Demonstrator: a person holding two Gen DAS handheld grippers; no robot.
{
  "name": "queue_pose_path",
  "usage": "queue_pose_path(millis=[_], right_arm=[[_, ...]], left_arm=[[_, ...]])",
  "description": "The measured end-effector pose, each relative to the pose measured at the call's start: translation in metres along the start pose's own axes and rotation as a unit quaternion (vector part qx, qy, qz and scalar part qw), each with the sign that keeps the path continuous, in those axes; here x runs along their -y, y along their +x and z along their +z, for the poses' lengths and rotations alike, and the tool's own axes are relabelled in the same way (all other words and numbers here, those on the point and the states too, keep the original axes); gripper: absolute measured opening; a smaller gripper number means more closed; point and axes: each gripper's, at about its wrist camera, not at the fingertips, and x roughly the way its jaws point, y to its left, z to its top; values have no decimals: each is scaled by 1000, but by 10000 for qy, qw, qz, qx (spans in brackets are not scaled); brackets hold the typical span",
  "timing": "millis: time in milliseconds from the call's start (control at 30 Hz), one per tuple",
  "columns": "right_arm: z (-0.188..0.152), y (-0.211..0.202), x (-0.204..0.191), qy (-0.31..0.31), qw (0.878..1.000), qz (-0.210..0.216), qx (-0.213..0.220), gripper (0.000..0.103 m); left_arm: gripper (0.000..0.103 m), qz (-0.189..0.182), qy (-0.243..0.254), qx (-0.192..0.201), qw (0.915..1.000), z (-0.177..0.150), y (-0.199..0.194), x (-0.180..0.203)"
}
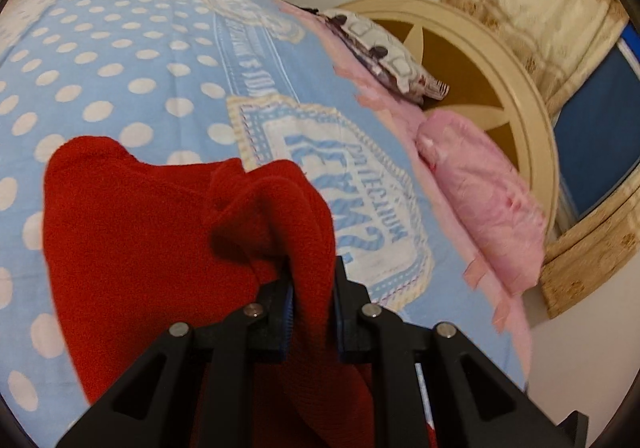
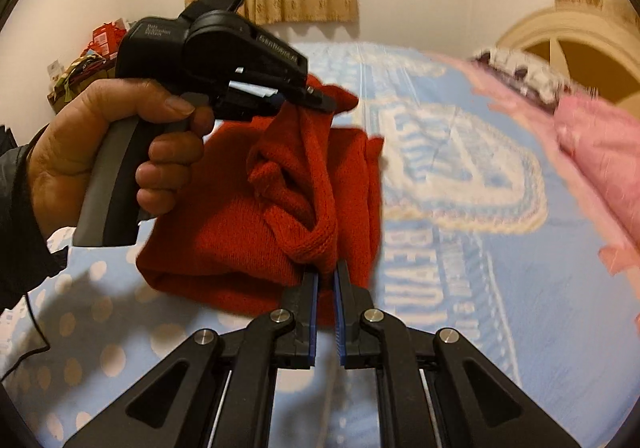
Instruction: Fold small clothes
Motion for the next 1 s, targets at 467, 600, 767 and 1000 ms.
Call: queue_pose_path(millis=[467,600,767,1000], right_arm=[[-17,4,31,579,9964,384,-491,6],[-22,-5,32,629,9950,577,-528,7],[-21,-20,43,869,9935,663,-309,43],[2,-11,50,1218,9893,751,-283,57]], left_arm=[[54,747,1189,262,9897,-23,-33,31],[56,991,1539,389,9823,-56,-62,25],[65,1063,2071,356,9719,-119,-89,25],[66,1487,2846,352,9464,-158,-83,40]])
